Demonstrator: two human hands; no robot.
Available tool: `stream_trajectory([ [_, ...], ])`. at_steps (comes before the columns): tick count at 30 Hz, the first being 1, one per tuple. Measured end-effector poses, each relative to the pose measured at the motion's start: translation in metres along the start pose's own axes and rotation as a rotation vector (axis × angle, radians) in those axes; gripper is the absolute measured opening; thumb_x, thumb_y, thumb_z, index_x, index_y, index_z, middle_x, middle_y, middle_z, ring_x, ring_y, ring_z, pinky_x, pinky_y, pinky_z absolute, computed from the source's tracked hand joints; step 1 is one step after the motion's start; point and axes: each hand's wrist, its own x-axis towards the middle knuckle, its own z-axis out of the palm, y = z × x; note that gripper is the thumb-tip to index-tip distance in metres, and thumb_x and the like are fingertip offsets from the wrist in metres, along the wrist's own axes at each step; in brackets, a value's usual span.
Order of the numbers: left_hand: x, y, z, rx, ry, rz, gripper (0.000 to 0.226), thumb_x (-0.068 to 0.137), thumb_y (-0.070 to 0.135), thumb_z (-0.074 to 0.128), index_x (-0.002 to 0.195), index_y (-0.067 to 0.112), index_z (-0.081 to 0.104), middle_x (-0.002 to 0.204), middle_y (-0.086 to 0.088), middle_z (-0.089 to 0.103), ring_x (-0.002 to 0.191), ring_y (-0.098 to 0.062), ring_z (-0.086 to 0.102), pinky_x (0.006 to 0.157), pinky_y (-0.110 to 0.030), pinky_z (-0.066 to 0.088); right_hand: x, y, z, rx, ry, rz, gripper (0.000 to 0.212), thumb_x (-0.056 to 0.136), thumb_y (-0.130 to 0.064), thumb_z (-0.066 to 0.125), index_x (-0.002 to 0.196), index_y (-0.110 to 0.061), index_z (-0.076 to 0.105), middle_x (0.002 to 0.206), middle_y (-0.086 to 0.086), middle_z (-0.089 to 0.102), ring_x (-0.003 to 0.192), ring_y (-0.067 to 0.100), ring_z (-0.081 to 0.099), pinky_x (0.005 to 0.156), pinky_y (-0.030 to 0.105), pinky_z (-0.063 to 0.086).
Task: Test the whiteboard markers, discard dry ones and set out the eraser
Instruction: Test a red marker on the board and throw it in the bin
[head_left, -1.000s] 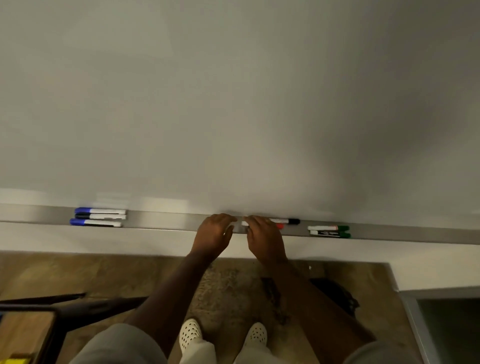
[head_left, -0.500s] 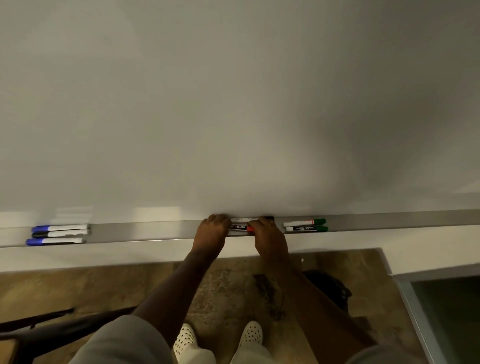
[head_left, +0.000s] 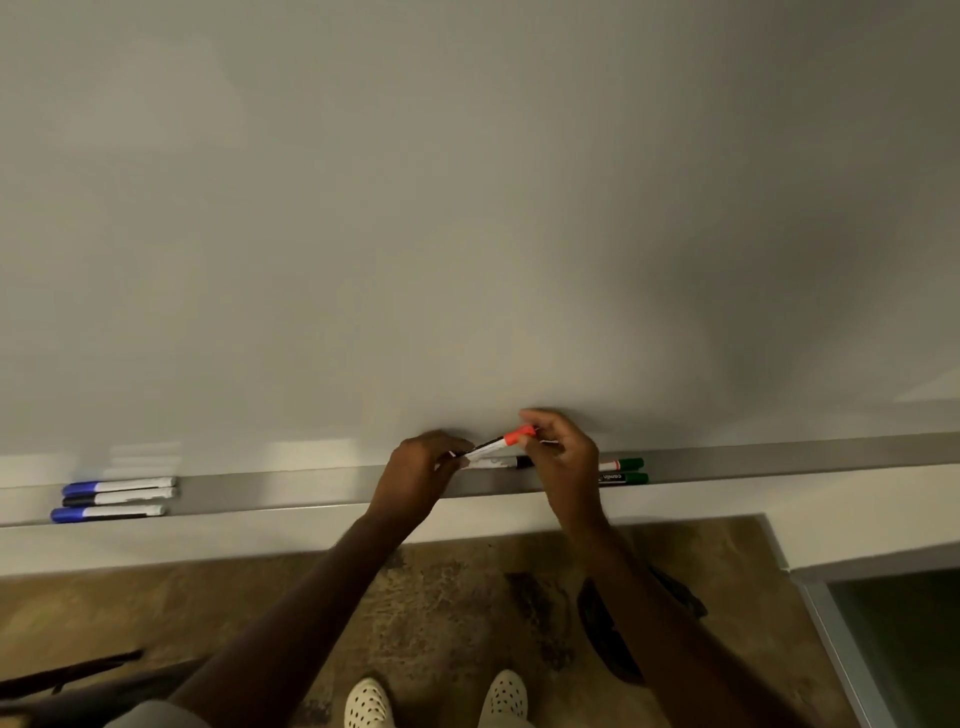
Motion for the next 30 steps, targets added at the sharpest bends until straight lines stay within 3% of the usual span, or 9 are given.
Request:
stream_trajectory([
  [2,-0.002,0.023,-0.008,-0.218,0.03,-0.062,0.021,0.084,0.009,0.078,0.1,0.022,0.079,0.09,0.012,0.075,0.08,-0.007,0.069,0.076,-0.031,0.057,0.0,-0.03,-0.005,0.191,0.064,0.038,0.027,0.091,-0.001,0.069,0.115,-0.013,0.071,0.109,0.001,0.075,0.101,0.016,0.071,0.088,0.027,0.058],
  [6,-0.004,0.074,-0.021,-0.557,0.074,-0.118,0.019,0.081,0.002,0.079,0.094,0.016,0.08,0.087,0.003,0.078,0.073,-0.021,0.07,0.073,-0.036,0.058,-0.006,-0.083,-0.015,0.502,0.066,0.057,0.031,0.092,0.001,0.066,0.122,-0.006,0.065,0.112,0.007,0.076,0.106,0.024,0.072,0.093,0.032,0.057],
  [10,-0.004,0.115,-0.038,-0.684,0.106,-0.032,0.016,0.081,0.004,0.079,0.096,0.01,0.078,0.09,0.001,0.079,0.075,-0.015,0.072,0.074,-0.027,0.057,-0.016,-0.123,-0.013,0.547,0.056,0.091,0.022,0.094,-0.008,0.065,0.115,-0.012,0.068,0.106,0.005,0.077,0.102,0.022,0.073,0.09,0.031,0.058],
  [15,-0.008,0.154,-0.068,-0.81,0.182,0.081,0.014,0.093,0.009,0.064,0.098,0.002,0.075,0.089,-0.009,0.078,0.083,-0.026,0.075,0.078,-0.035,0.061,-0.021,-0.163,-0.02,0.591,0.129,0.076,0.025,0.085,-0.03,0.066,0.106,-0.018,0.072,0.089,0.004,0.077,0.085,0.021,0.073,0.078,0.031,0.057],
  [18,-0.001,0.173,-0.098,-0.871,0.264,0.141,0.024,0.096,0.016,0.059,0.11,0.0,0.07,0.099,-0.012,0.076,0.091,-0.029,0.073,0.081,-0.039,0.06,-0.017,-0.188,-0.029,0.601,0.027,0.005,0.02,0.089,-0.026,0.07,0.104,-0.014,0.074,0.08,0.012,0.072,0.068,0.023,0.065,0.064,0.033,0.055],
  [21,0.007,0.196,-0.129,-0.887,0.172,0.271,0.034,0.101,0.014,0.053,0.133,0.003,0.058,0.122,-0.011,0.071,0.116,-0.029,0.066,0.096,-0.039,0.056,-0.015,-0.219,-0.034,0.46,-0.163,-0.058,0.021,0.087,-0.027,0.069,0.103,-0.015,0.076,0.075,0.012,0.07,0.058,0.019,0.059,0.052,0.03,0.047],
  [23,0.01,0.209,-0.145,-0.9,0.123,0.311,0.037,0.103,0.017,0.047,0.138,0.006,0.054,0.129,-0.007,0.069,0.124,-0.025,0.063,0.101,-0.038,0.053,-0.015,-0.24,-0.035,0.389,-0.274,-0.098,0.025,0.085,-0.029,0.067,0.104,-0.015,0.075,0.074,0.008,0.07,0.055,0.015,0.058,0.049,0.025,0.045],
  [26,0.01,0.226,-0.162,-0.988,0.153,0.314,0.035,0.101,0.022,0.045,0.128,0.006,0.059,0.126,-0.008,0.07,0.121,-0.027,0.065,0.099,-0.039,0.053,-0.012,-0.263,-0.036,0.42,-0.315,-0.13,0.023,0.084,-0.027,0.066,0.101,-0.012,0.071,0.075,0.01,0.07,0.053,0.017,0.057,0.045,0.024,0.043],
  [30,0.006,0.247,-0.177,-1.186,0.344,0.264,0.028,0.094,0.026,0.054,0.109,0.005,0.065,0.112,-0.016,0.074,0.108,-0.033,0.07,0.087,-0.039,0.058,-0.01,-0.282,-0.033,0.705,-0.315,-0.13,0.022,0.085,-0.019,0.064,0.105,-0.01,0.069,0.087,0.014,0.071,0.063,0.019,0.058,0.048,0.024,0.043],
])
